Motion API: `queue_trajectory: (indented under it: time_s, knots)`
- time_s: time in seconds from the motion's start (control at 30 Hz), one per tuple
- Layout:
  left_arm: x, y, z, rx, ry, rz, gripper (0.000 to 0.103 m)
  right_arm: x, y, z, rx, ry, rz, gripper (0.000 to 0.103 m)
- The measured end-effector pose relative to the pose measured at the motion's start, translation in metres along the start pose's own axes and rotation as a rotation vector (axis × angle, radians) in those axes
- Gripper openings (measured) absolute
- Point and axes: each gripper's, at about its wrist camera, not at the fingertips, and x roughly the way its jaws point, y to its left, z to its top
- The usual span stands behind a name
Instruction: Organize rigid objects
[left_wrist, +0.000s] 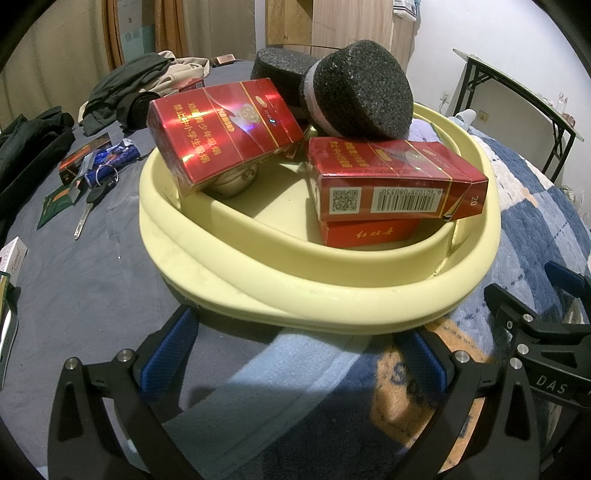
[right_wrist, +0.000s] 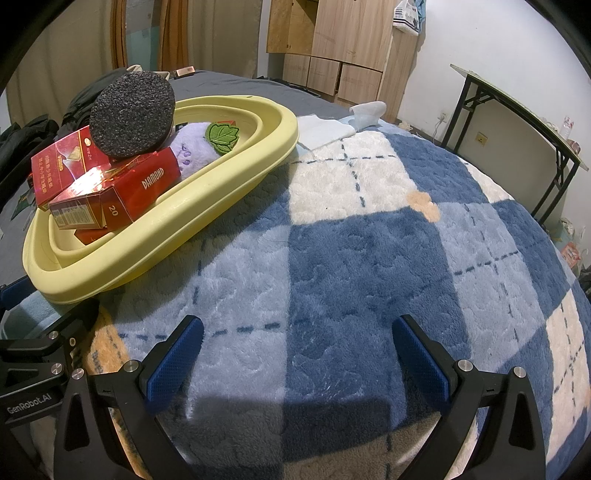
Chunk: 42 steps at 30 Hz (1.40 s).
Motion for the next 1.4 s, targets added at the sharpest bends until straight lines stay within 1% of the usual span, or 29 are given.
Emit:
queue_trajectory:
  time_s: [1.4]
  knots:
    - [0.0000,0.0000,0.0000,0.000,0.000,0.000,0.103,-0.0005,0.0028,-0.0008,0.001,0.000,0.000,0.103]
